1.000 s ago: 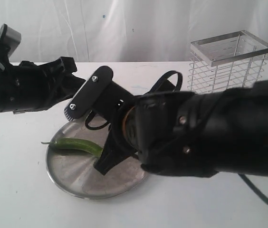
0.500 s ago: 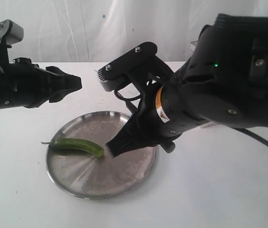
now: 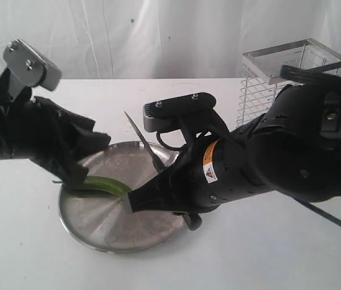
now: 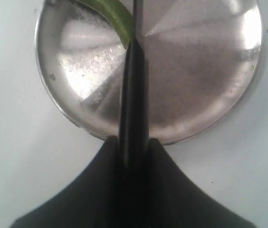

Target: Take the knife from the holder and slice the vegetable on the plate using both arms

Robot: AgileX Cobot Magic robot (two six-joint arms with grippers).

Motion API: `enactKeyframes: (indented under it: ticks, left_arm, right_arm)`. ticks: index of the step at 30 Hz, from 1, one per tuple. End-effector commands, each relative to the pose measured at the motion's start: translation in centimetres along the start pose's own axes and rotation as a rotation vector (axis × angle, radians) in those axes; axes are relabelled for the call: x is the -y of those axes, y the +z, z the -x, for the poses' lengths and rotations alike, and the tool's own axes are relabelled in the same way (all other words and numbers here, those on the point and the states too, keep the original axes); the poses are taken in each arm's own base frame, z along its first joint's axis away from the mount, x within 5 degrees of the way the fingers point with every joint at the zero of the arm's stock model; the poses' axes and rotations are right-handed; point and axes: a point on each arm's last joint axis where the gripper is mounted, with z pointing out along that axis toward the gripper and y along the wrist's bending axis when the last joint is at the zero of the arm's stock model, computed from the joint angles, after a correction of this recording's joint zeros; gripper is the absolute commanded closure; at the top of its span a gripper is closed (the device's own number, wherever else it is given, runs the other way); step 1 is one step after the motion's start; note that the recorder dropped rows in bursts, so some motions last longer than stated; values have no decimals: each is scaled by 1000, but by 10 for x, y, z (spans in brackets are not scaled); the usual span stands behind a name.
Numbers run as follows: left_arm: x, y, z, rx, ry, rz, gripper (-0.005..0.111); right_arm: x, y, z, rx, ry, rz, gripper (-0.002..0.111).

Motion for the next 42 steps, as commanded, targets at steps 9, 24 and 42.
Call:
enactKeyframes:
  ticks: [9, 24, 42]
  left_arm:
    - [-9, 28, -55, -568, 190, -134, 59]
    - [-39, 69, -38, -643, 549, -231, 59]
    - [-47, 109, -66, -669, 596, -246, 59]
  right_arm:
    - [-1, -28, 9, 118, -16, 53, 105]
    - [1, -43, 11, 161, -30, 64, 105]
    - [0, -43, 13, 176, -32, 71, 105]
